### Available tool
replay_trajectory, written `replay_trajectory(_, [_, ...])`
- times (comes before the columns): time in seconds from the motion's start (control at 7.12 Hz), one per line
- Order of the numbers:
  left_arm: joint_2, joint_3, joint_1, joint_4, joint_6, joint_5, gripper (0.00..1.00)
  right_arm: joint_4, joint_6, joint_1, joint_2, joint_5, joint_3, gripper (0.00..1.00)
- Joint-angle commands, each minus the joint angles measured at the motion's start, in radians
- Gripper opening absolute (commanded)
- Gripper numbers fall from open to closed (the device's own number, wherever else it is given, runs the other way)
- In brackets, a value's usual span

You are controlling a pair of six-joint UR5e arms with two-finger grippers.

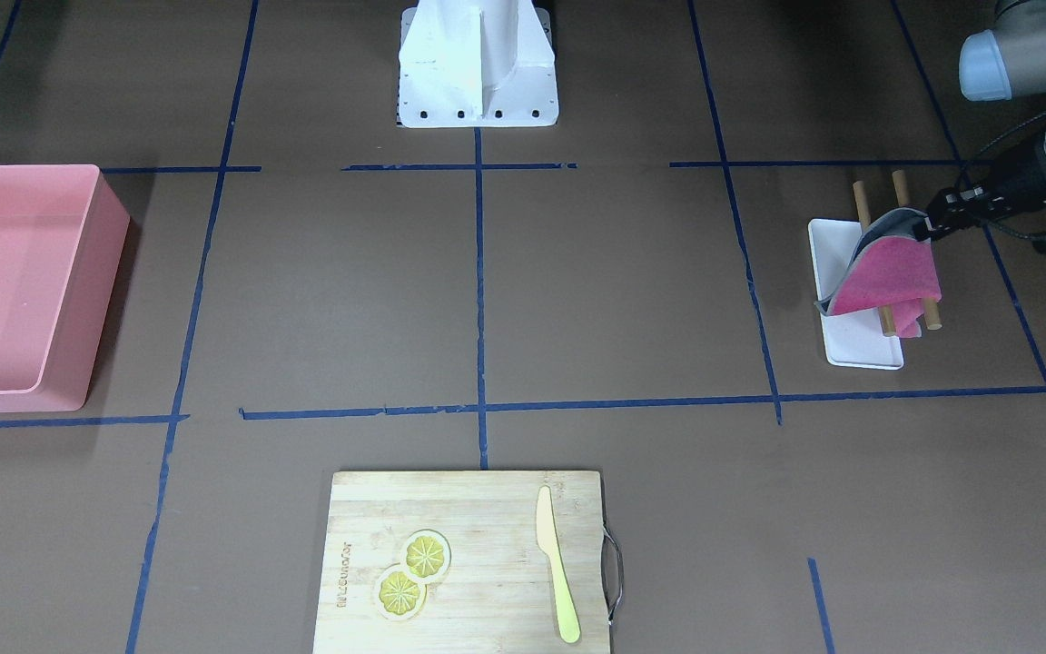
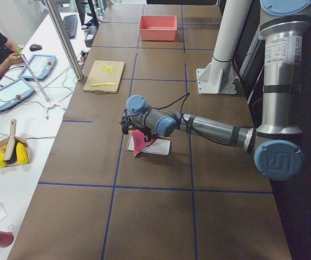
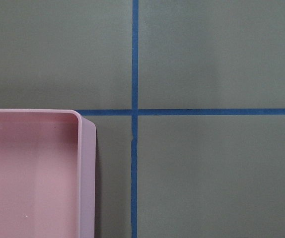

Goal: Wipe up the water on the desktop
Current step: 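Grasp the pink-and-grey cloth on the white tray with the left gripper, then lift the cloth toward the table center while the right gripper approaches it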

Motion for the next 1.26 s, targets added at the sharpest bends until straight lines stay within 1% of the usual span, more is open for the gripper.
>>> replay_trajectory(0.0, [-0.001,-0.003,-0.001,0.002,-0.002,-0.006,0.01,0.0,0.0,0.001,0.0,-0.001,0.0,1.0])
replay_trajectory(0.14, [0.0,-0.02,-0.003,0.006,0.0,-0.009,0.0,0.0,0.003,0.0,0.0,0.0,0.009,1.0])
replay_trajectory(0.28, [0.003,-0.082,-0.006,0.047,0.0,-0.009,0.0,0.002,-0.002,0.0,0.005,-0.004,0.062,1.0])
replay_trajectory(0.42, [-0.005,-0.156,-0.015,0.154,0.0,-0.038,0.0,0.0,0.009,0.001,0.005,0.002,0.095,1.0])
replay_trajectory(0.56, [-0.018,-0.246,-0.045,0.292,0.0,-0.052,0.0,0.003,0.014,-0.056,0.005,-0.006,0.089,1.0])
replay_trajectory(0.7, [-0.068,-0.309,-0.061,0.422,0.0,-0.05,0.0,0.036,0.032,-0.077,0.003,-0.003,0.089,1.0])
replay_trajectory(0.98, [-0.304,-0.34,-0.128,0.737,0.0,-0.05,0.0,0.075,0.089,-0.107,0.017,0.003,0.106,1.0])
replay_trajectory(1.12, [-0.36,-0.337,-0.131,0.787,-0.002,-0.055,0.0,0.11,0.122,-0.135,0.04,0.041,0.127,1.0])
